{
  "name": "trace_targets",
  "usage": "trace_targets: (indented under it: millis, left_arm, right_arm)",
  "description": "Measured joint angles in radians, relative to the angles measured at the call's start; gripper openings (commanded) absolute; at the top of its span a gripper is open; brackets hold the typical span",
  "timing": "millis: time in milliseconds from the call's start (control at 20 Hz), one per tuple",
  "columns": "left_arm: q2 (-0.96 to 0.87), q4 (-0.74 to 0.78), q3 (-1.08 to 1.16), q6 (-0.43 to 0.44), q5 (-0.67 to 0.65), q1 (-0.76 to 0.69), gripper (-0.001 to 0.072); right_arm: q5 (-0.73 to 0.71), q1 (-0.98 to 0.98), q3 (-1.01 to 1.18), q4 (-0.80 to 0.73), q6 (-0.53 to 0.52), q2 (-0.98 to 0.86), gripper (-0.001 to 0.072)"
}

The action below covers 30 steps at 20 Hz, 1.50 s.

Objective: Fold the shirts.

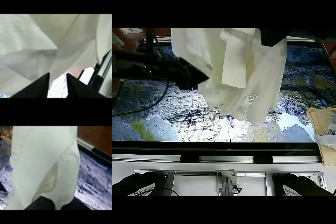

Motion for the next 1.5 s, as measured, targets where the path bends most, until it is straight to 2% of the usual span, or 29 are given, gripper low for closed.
trace_targets:
  millis: [50,400,750,1050,1150,1250,1500]
  left_arm:
    - [0.007,0.013,0.015,0.000,0.022,0.006,0.0609]
    - [0.034,0.031,0.190,0.024,0.228,0.016,0.0589]
    - [0.019,0.047,0.237,0.047,0.421,0.016,0.0588]
    - [-0.012,0.062,0.241,0.070,0.454,0.005,0.0592]
    - [-0.023,0.066,0.241,0.079,0.458,-0.005,0.0611]
    - [-0.036,0.089,0.241,0.091,0.458,-0.014,0.0676]
    - [-0.048,0.190,0.241,0.104,0.464,-0.020,0.0662]
  right_arm:
    - [0.013,0.000,0.000,0.003,-0.004,0.000,0.0075]
    - [0.071,0.002,0.000,0.053,-0.042,0.003,0.0075]
    - [0.192,0.002,0.000,0.123,-0.089,0.002,0.0075]
    - [0.210,0.025,-0.001,0.121,-0.097,-0.045,0.0075]
    - [0.169,0.050,-0.001,0.114,-0.105,-0.069,0.0075]
    - [0.119,0.075,-0.001,0.110,-0.117,-0.085,0.0076]
    - [0.052,0.116,-0.001,0.107,-0.130,-0.101,0.0076]
